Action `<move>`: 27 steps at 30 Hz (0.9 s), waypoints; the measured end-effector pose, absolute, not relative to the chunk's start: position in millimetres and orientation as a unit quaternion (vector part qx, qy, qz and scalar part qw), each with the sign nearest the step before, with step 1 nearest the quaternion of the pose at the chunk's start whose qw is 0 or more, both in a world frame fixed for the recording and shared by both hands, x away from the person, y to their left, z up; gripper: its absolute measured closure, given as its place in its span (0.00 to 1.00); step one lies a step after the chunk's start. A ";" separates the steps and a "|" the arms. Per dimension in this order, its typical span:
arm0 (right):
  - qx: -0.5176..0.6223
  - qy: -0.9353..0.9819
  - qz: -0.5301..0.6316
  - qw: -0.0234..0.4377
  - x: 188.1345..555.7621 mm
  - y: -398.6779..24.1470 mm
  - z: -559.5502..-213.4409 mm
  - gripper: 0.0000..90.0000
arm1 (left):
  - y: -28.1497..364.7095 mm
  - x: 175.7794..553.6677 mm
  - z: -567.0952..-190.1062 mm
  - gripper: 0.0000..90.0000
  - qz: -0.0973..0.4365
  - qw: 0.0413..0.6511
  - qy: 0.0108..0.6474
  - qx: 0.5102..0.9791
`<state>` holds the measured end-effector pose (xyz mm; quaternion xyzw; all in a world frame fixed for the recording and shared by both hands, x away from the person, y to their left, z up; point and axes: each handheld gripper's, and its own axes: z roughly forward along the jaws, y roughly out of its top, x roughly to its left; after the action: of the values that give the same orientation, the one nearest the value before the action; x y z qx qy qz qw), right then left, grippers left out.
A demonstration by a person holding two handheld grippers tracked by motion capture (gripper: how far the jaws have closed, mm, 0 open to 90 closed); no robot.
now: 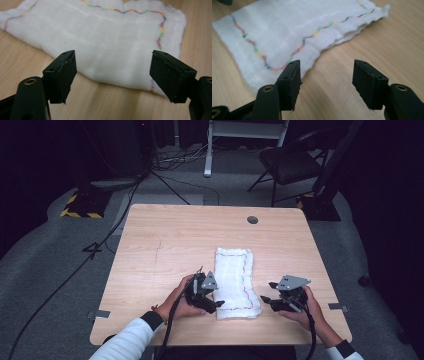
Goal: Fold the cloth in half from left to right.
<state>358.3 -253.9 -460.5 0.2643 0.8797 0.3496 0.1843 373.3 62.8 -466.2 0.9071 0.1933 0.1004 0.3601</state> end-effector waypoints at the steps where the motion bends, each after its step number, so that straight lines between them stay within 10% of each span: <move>1: 0.267 0.878 0.351 0.188 362.1 -253.3 -458.9 0.45 | 62.9 376.4 -465.4 0.25 0.107 0.358 0.196 0.907; 27: 0.350 0.842 0.354 0.206 500.1 -209.8 -464.5 0.52 | 49.2 518.9 -485.0 0.26 0.147 0.333 0.330 0.871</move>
<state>500.1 -209.8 -464.5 0.3501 0.8424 0.3542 0.2057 518.9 49.2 -485.0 0.8710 0.3299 0.1474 0.3329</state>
